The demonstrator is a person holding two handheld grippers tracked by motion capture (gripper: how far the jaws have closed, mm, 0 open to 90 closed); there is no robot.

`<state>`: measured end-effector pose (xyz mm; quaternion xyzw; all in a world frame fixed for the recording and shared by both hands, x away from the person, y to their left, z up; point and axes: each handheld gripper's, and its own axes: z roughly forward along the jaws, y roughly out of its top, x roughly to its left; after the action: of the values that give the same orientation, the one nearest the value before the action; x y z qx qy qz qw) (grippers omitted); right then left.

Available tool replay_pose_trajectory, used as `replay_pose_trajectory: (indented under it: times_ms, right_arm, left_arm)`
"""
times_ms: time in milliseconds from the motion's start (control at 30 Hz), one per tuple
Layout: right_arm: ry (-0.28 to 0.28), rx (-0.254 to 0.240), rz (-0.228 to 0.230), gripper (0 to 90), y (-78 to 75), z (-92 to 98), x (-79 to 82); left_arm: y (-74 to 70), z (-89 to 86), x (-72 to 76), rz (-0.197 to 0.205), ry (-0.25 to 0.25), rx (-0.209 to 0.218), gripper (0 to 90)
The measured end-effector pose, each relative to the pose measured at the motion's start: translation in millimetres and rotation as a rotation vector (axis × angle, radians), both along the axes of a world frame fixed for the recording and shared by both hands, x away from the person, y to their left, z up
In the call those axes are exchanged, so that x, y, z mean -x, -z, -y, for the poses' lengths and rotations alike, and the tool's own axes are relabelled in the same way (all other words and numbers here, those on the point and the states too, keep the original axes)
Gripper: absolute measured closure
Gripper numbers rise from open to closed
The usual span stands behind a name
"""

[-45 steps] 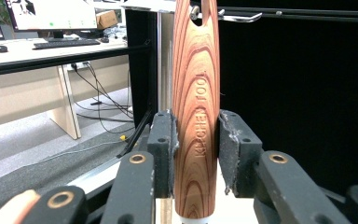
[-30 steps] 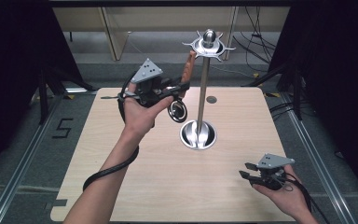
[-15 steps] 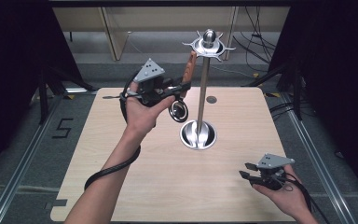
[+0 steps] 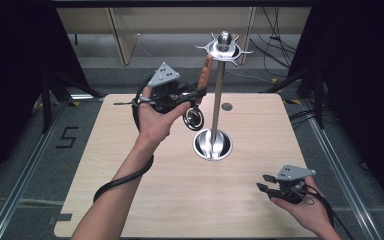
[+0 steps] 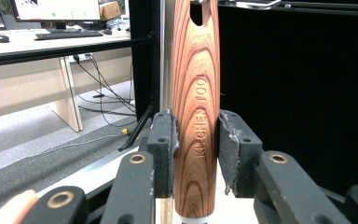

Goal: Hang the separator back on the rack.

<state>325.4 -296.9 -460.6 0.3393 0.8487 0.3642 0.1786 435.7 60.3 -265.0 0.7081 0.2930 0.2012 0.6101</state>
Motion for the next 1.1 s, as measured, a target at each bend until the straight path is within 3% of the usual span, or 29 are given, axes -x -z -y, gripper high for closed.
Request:
replay_pose_trajectory:
  times_ms: [667,900,1000,1100]
  right_arm:
    - [-0.011,0.004,0.004,59.8,0.3,0.8,-1.0]
    - [0.021,-0.011,-0.030,59.7,-0.3,-0.5,2.0]
    - [-0.009,0.004,0.000,59.7,0.1,0.4,-0.7]
    - [0.001,-0.003,-0.007,59.6,0.7,-0.8,0.7]
  left_arm:
    - [3.9,5.5,-1.7,-0.007,-0.014,-0.008,66.1]
    - [4.5,-5.3,5.4,0.009,-0.037,-0.015,58.3]
    - [5.2,-10.4,10.1,0.017,-0.036,-0.021,56.1]
    - [9.1,-16.0,16.9,0.012,-0.030,-0.021,54.4]
